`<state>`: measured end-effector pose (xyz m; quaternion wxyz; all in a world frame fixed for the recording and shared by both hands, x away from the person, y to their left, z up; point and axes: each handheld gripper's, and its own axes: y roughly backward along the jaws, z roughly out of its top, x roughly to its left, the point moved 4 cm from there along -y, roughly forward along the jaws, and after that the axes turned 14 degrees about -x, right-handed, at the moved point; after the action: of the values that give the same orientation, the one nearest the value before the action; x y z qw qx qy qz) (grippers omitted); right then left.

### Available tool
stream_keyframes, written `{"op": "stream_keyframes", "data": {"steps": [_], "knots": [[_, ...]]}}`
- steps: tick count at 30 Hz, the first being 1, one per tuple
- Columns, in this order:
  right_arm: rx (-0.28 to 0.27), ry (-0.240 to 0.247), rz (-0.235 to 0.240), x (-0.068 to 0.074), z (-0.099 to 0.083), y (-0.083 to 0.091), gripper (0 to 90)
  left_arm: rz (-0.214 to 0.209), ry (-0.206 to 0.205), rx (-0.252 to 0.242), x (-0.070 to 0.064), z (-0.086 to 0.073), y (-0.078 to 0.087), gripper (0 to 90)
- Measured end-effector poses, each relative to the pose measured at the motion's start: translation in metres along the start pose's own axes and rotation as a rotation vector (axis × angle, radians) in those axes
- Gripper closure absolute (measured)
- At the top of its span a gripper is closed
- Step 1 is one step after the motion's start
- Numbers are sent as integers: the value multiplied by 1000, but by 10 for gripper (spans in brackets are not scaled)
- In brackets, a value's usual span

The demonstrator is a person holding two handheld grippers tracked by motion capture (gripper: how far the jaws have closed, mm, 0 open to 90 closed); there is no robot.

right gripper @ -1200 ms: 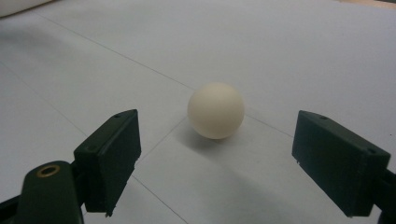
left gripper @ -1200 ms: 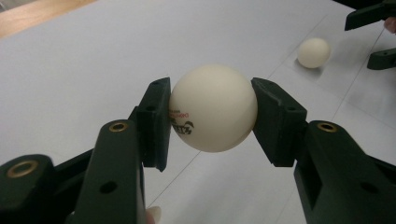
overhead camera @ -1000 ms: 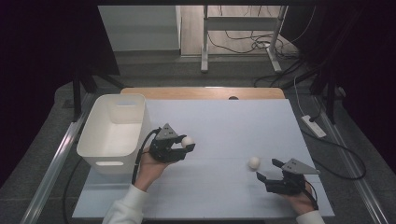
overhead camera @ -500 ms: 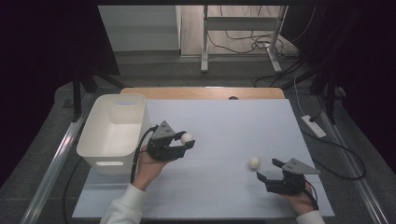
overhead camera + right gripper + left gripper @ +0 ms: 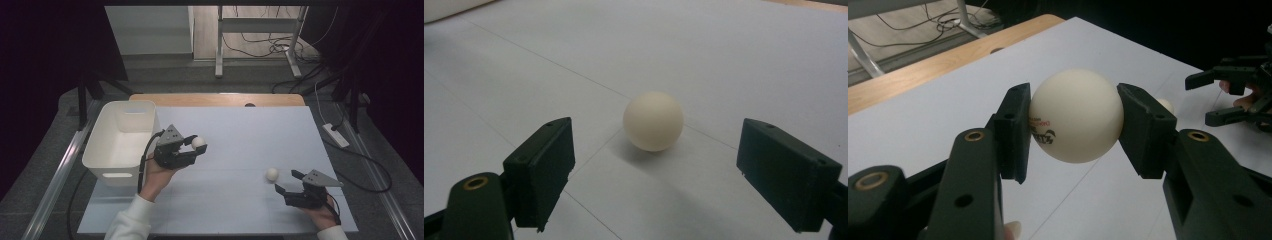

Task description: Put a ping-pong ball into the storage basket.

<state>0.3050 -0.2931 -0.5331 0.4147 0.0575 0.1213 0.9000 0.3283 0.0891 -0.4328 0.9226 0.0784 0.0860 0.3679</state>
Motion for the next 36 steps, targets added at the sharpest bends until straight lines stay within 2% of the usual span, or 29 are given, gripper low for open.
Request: {"op": "stream_keyframes", "data": {"steps": [7, 15, 17, 25, 28, 36], "knots": [[0, 1, 0, 0, 0, 0, 157, 6, 1, -29, 2, 11, 5, 509], [0, 3, -1, 0, 0, 0, 157, 8, 3, -41, 4, 15, 6, 509], [1, 4, 0, 0, 0, 0, 157, 14, -9, -43, 3, 19, 5, 508], [3, 6, -4, -1, 0, 0, 157, 37, -4, -76, 10, 30, 9, 509], [1, 5, -2, -1, 0, 0, 157, 36, 7, -80, 13, 31, 9, 509], [7, 3, -5, -2, -1, 0, 157, 54, 1, -71, 19, 33, 8, 508]]}}
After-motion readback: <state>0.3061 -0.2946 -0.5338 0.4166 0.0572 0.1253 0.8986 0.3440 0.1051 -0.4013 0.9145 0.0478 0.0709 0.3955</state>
